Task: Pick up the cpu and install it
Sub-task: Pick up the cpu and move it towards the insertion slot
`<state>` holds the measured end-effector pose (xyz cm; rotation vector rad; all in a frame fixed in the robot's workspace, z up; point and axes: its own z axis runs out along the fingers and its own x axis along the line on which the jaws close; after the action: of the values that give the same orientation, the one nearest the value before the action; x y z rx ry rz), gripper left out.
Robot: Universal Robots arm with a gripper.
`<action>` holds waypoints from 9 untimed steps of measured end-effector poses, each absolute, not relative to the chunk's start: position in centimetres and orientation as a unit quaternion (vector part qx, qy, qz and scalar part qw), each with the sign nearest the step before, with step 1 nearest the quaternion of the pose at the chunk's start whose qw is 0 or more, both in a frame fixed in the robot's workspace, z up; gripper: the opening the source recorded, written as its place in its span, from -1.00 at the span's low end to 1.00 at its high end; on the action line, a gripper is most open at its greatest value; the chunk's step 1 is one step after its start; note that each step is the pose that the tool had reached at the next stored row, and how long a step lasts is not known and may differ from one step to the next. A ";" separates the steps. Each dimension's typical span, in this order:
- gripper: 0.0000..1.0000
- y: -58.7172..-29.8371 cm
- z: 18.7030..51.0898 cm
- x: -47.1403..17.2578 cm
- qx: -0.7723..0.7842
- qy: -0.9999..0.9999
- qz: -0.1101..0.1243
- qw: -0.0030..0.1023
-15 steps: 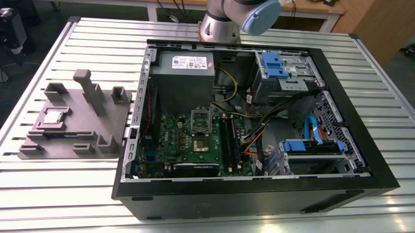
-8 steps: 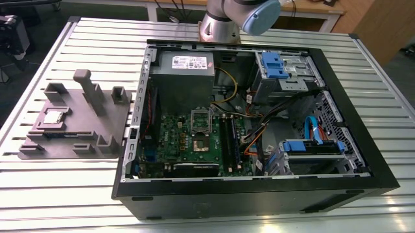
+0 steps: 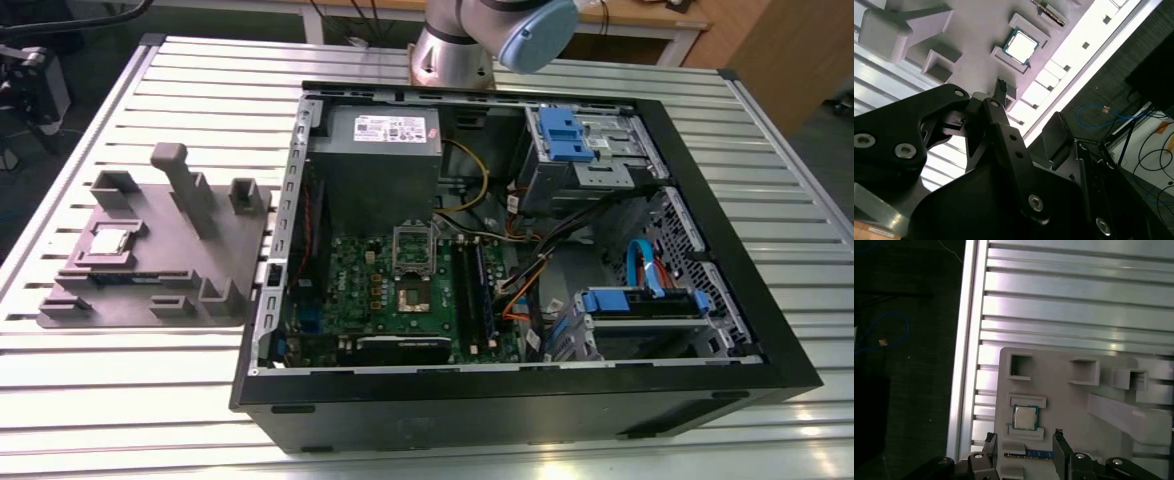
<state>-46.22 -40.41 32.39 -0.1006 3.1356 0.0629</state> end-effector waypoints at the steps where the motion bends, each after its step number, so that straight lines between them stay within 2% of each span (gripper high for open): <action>1: 0.11 -40.3 32.2 -46.2 -0.032 0.999 0.020 0.002; 9: 0.11 -40.2 31.3 -46.2 -0.037 0.999 0.020 0.002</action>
<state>-46.23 -40.22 31.28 -0.1164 3.1353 0.0629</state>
